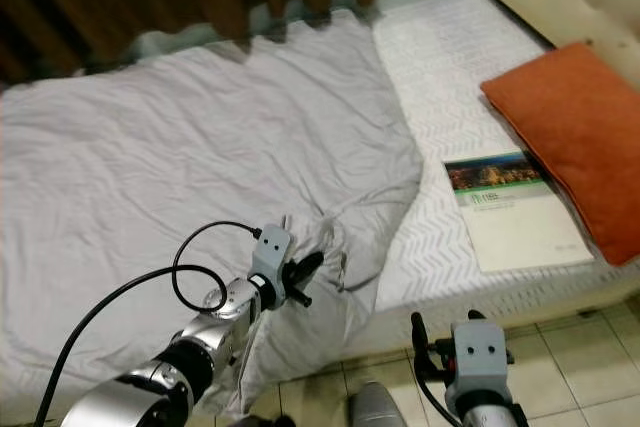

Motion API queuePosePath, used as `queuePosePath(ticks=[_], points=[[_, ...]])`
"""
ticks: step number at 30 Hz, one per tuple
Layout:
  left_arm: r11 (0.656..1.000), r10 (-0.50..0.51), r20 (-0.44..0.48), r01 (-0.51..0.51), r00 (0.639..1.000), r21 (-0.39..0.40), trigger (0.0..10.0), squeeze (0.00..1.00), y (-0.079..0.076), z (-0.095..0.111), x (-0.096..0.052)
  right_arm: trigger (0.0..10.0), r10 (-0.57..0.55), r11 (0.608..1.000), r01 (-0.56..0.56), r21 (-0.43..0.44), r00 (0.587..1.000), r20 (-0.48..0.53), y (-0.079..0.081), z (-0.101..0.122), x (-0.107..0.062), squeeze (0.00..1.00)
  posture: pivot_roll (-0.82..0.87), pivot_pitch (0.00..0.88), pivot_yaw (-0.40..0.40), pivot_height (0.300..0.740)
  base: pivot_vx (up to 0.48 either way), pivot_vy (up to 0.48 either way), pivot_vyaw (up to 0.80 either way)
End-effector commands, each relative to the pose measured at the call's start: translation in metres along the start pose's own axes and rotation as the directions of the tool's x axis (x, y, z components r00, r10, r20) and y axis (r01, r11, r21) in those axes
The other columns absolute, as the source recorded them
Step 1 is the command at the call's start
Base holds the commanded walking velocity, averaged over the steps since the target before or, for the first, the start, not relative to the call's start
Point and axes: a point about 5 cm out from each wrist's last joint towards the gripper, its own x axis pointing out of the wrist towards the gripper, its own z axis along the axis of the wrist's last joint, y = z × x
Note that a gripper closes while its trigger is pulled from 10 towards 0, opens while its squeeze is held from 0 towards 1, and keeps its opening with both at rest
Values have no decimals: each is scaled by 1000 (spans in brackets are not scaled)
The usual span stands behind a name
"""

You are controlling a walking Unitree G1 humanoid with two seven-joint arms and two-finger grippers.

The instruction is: Clean up the room

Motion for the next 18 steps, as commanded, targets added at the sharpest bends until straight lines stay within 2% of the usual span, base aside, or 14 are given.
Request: queuePosePath(ticks=[1,6,9,10,12,14,15,16,18], points=[[998,-69,-8,69,998,-12,10000,0,-22,-4,6,10000,-10,1000,10,-8,1000,-15,-2,-3,-5,0,-414,167,169,740,0,-480,0],[991,-130,-34,130,991,-8,10000,0,-34,-16,3,10000,-18,1000,18,-12,999,-28,-4,-7,-12,0,-423,178,165,740,0,-480,0],[972,-233,-73,231,970,-31,10000,0,-52,-30,0,10000,2,1000,-4,-29,999,-53,-2,-10,-18,0,-435,185,151,740,0,-480,0],[965,-262,-84,261,961,-27,10000,0,-58,-34,-1,10000,16,999,-18,-29,998,-57,-3,-9,-21,0,-445,214,119,740,0,-480,0],[965,-262,-84,261,961,-27,10000,0,-58,-34,-1,10000,16,999,-18,-29,998,-57,-3,-9,-21,0,-445,214,119,740,0,-480,0],[954,-299,-127,297,946,-38,10000,0,-73,-48,-5,10000,128,991,-132,-33,987,-98,2,-11,-32,0,-456,222,91,740,0,-472,0],[954,-299,-127,297,946,-38,10000,0,-73,-48,-5,10000,128,991,-132,-33,987,-98,2,-11,-32,0,-456,222,91,740,0,-465,0],[955,-298,-144,296,944,-35,10000,0,-86,-56,-6,10000,227,972,-233,-27,964,-141,2,-17,-44,0,-443,251,45,740,0,0,0],[956,-294,-147,293,944,-29,10000,0,-90,-57,-6,10000,258,963,-266,-34,953,-156,0,-19,-47,0,-440,255,37,740,0,0,0]])
